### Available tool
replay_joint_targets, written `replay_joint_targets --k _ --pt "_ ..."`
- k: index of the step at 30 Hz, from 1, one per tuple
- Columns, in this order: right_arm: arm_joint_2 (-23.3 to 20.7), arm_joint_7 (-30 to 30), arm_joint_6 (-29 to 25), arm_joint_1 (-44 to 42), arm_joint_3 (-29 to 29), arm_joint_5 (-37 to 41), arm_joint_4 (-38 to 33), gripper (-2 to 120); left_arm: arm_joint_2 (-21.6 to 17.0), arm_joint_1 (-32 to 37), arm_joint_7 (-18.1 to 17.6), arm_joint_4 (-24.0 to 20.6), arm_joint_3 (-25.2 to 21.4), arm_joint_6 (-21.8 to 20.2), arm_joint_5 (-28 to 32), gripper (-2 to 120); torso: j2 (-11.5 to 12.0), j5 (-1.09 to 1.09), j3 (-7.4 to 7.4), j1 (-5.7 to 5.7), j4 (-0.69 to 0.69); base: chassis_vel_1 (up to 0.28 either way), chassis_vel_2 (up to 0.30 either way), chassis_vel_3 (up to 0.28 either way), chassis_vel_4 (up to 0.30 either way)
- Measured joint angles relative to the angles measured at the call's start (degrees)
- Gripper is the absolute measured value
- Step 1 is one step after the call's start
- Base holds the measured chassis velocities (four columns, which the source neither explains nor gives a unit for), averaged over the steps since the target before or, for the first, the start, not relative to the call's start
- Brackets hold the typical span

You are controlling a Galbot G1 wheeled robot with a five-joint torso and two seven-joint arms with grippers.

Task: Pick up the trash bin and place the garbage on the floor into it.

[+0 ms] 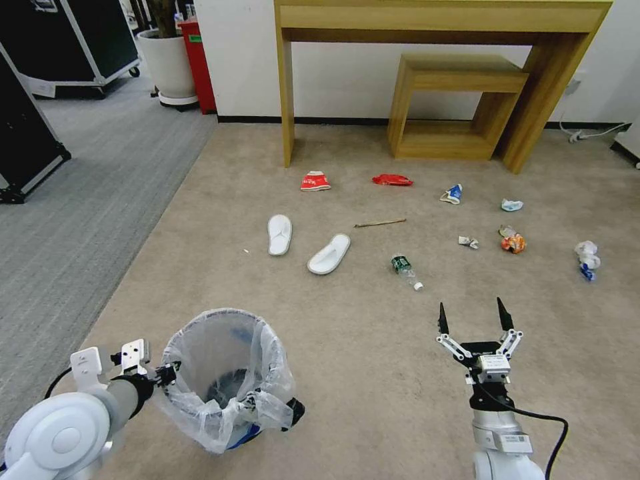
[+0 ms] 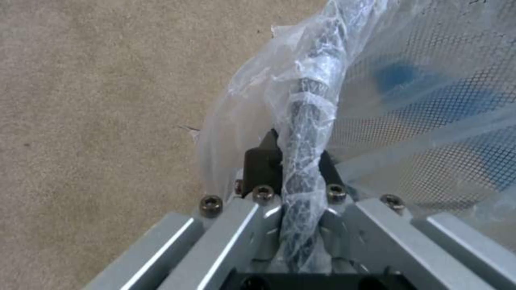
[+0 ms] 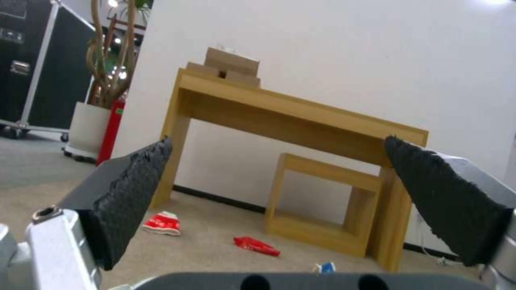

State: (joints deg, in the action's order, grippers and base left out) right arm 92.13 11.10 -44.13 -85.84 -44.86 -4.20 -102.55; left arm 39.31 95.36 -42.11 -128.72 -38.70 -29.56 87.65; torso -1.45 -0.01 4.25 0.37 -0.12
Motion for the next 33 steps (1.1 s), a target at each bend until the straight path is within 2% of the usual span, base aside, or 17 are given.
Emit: replay_joint_targets --k 33 --pt "0.00 0.97 -0.31 0.58 -0.15 0.12 0.92 100 0.54 -0.78 0.61 1.05 2.53 0.10 -1.90 0 0.00 0.00 0.00 0.00 -0.01 -0.066 0.061 0.063 -0.062"
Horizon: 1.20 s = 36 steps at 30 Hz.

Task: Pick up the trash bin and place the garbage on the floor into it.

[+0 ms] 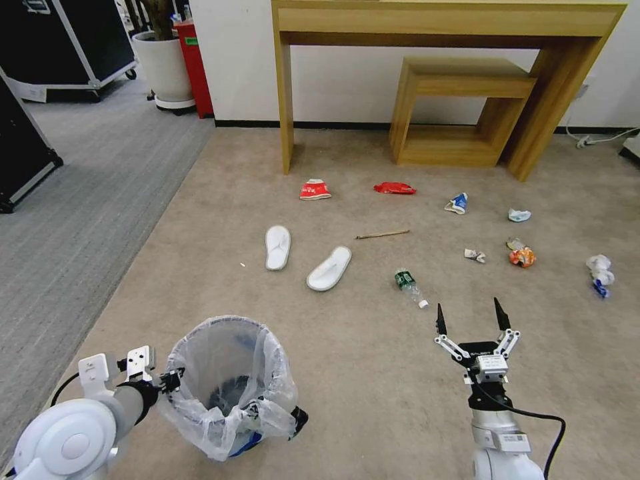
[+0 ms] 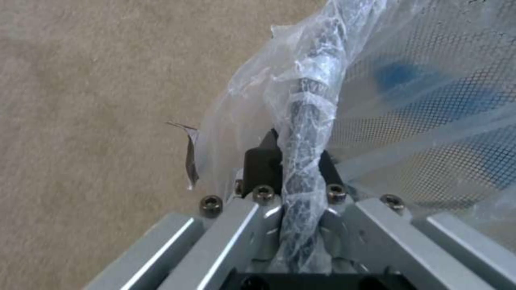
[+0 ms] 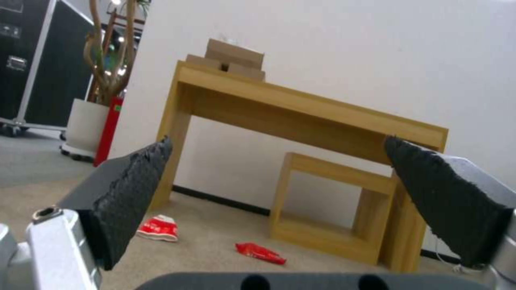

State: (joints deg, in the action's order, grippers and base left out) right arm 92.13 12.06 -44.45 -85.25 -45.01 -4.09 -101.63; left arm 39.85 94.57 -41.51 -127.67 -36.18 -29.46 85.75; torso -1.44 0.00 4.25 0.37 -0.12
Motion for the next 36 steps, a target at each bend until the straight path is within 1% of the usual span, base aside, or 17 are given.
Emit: replay_joint_targets --k 9,21,33,36 --pt "0.00 0.55 0.04 0.38 0.06 0.29 0.35 100 -0.20 -0.33 -0.04 0.13 0.57 0.01 0.00 0 0.00 0.00 0.00 0.00 0.00 -0.100 0.094 0.081 -0.086" --pt "0.00 0.98 0.08 0.39 0.11 0.35 0.40 100 -0.33 -0.14 -0.05 0.10 0.64 0.04 -0.06 0 0.00 0.01 -0.01 0.00 0.00 -0.121 0.121 0.124 -0.127" --pt "0.00 1.83 -0.31 -0.15 0.10 0.75 0.19 100 -0.26 0.75 0.05 -0.43 0.76 0.08 -1.05 0 0.00 0.01 0.00 0.00 0.00 -0.164 0.159 0.167 -0.162" --pt "0.00 1.87 -0.34 -0.19 0.09 0.75 0.20 100 -0.18 0.89 0.13 -0.51 0.88 0.08 -1.28 0 0.00 -0.02 0.00 0.00 0.00 -0.185 0.192 0.208 -0.165"
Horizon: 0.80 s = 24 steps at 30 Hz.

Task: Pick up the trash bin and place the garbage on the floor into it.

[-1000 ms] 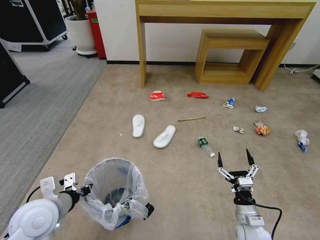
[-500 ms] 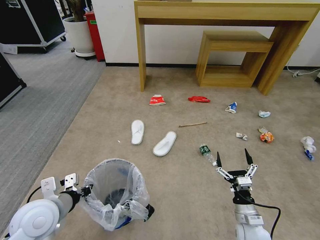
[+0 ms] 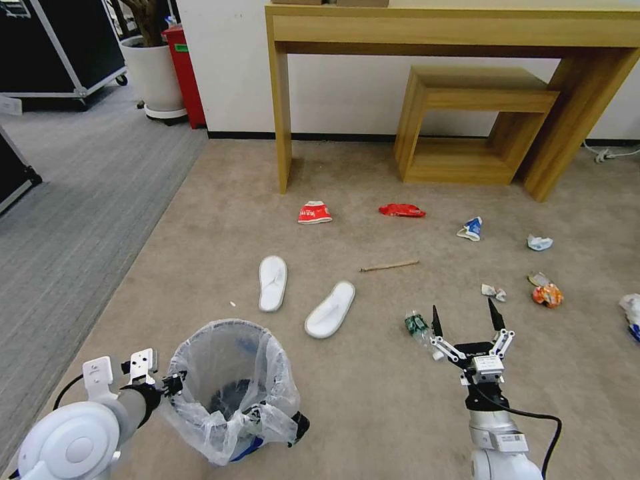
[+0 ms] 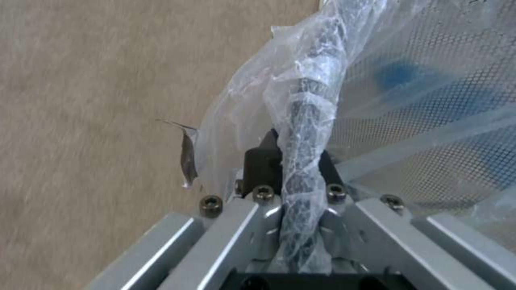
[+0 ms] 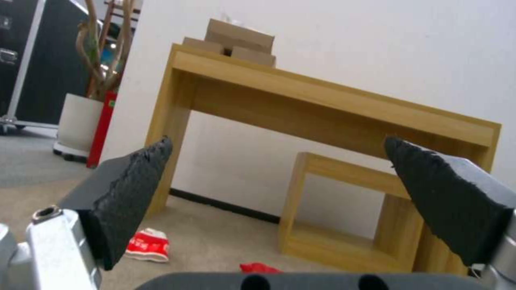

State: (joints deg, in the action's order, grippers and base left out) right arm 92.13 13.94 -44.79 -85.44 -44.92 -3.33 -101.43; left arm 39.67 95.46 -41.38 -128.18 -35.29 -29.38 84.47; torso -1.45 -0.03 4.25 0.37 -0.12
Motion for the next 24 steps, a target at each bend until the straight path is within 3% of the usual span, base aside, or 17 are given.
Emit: replay_joint_targets --k 24 --pt "0.00 -2.55 0.16 0.54 0.17 -1.47 0.54 100 -0.04 -0.63 -0.10 0.24 1.26 0.18 -0.62 0 0.00 0.02 0.01 0.01 0.00 -0.158 0.164 0.165 -0.152"
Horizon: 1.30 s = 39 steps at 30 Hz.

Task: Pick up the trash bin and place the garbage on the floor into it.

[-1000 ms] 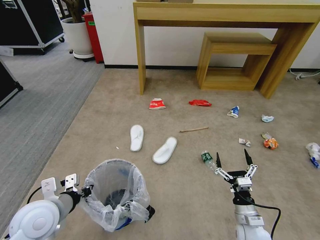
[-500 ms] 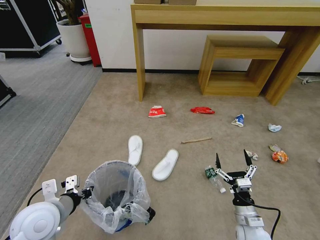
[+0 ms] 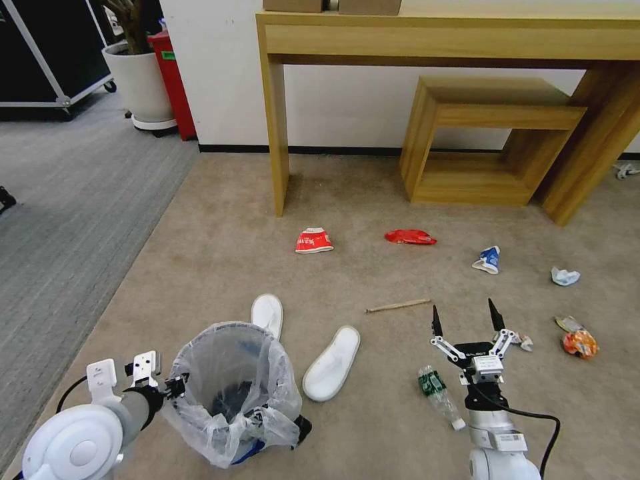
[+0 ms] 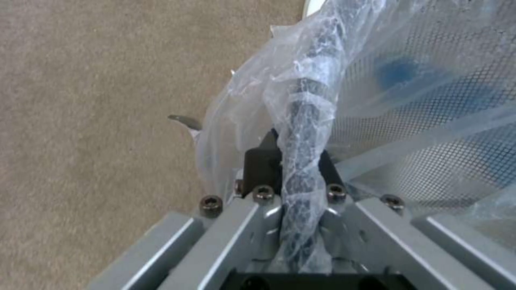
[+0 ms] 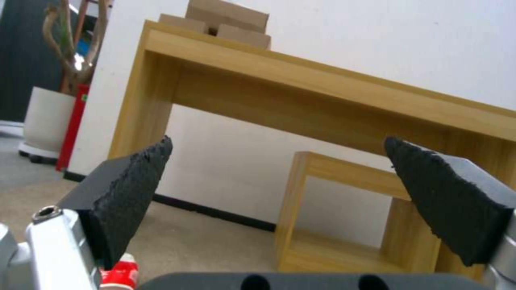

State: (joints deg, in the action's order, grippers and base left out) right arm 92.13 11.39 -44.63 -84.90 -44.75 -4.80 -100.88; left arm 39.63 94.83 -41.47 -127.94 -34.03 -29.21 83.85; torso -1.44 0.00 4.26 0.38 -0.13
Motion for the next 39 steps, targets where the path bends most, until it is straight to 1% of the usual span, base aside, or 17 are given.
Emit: replay_joint_targets --k 9,20,25,27,29,31,36,37,39 --pt "0.00 -0.97 -0.56 0.71 -0.64 -3.15 0.60 100 -0.24 -0.17 -0.11 0.22 0.36 0.00 0.07 0 0.00 0.00 -0.02 -0.01 0.00 -0.013 0.015 0.012 -0.011" --pt "0.00 -0.76 -0.73 0.79 -0.46 -2.96 0.55 100 -0.68 0.73 -0.15 -0.39 -0.23 0.00 0.05 0 0.00 -0.01 -0.01 -0.01 0.00 0.004 0.004 -0.007 -0.005" --pt "0.00 -0.72 -0.75 0.52 -0.46 -2.82 0.33 100 -0.78 1.72 -0.13 -0.96 -0.79 0.00 -0.14 0 0.00 0.00 -0.01 -0.01 0.00 0.121 0.107 -0.120 -0.093" --pt "-0.01 -0.71 -0.77 0.49 -0.41 -2.75 0.25 100 -0.78 1.93 -0.12 -1.05 -0.86 0.00 -0.26 0 0.00 0.01 -0.01 -0.01 0.01 0.177 0.202 -0.173 -0.173" --pt "0.00 -0.68 -0.81 0.32 -0.23 -2.71 0.22 100 -0.73 2.25 -0.09 -1.18 -1.02 0.00 -0.48 0 0.00 -0.02 -0.01 -0.02 0.00 0.183 0.209 -0.194 -0.222" --pt "0.00 -0.68 -0.82 0.24 -0.21 -2.90 0.05 100 -0.68 2.57 -0.04 -1.22 -1.21 0.00 -0.68 0 0.00 0.01 -0.01 -0.01 0.00 0.221 0.225 -0.216 -0.226" --pt "0.02 -0.55 -0.86 0.18 -0.11 -3.21 0.00 100 -0.58 3.11 0.06 -1.28 -1.50 0.00 -1.12 0 0.00 0.01 -0.01 -0.01 0.02 0.195 0.191 -0.198 -0.195" --pt "0.02 -0.55 -0.91 0.17 -0.09 -3.11 0.00 100 -0.48 3.25 0.13 -1.29 -1.55 0.00 -1.23 0 0.00 0.03 -0.01 -0.01 0.02 0.141 0.075 -0.081 -0.103" --pt "0.01 -0.55 -0.98 -0.02 -0.01 -2.91 0.00 100 -0.27 3.31 0.47 -1.17 -1.50 0.00 -1.41 0 0.00 0.00 -0.01 -0.01 0.01 0.034 0.037 -0.040 -0.010"
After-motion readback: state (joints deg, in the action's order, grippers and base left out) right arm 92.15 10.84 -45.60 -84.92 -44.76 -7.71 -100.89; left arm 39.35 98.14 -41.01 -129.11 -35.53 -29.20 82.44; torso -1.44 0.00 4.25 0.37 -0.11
